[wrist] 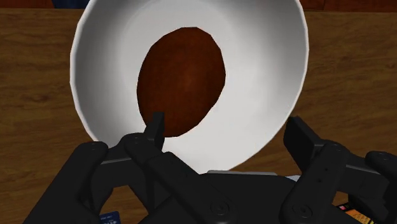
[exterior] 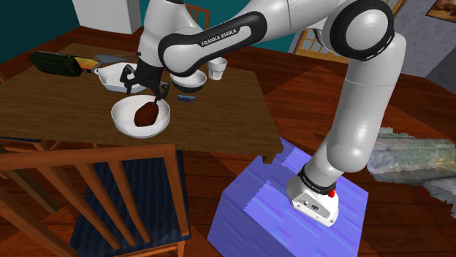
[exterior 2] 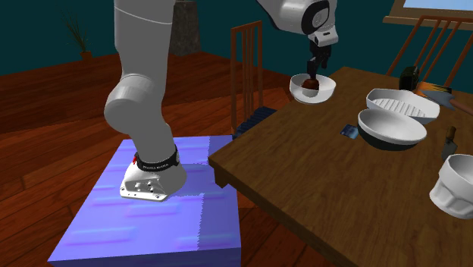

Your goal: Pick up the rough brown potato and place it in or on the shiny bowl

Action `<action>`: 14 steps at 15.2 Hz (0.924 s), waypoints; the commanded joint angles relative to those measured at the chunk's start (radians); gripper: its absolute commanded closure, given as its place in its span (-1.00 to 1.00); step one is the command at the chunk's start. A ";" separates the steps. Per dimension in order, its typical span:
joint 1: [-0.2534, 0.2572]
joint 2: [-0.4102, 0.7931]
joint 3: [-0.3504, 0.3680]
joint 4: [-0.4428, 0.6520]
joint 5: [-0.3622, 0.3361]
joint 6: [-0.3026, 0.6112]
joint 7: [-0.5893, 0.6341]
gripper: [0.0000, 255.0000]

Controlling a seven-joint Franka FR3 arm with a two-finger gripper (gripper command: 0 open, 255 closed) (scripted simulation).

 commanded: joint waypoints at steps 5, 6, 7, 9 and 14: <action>-0.016 -0.052 0.012 -0.005 0.030 -0.043 -0.019 -1.00; -0.023 -0.077 0.017 -0.005 0.045 -0.066 -0.028 -1.00; -0.028 -0.096 0.020 -0.004 0.056 -0.084 -0.035 -1.00; -0.028 -0.096 0.020 -0.004 0.057 -0.084 -0.036 -1.00; -0.028 -0.096 0.020 -0.004 0.057 -0.084 -0.035 -1.00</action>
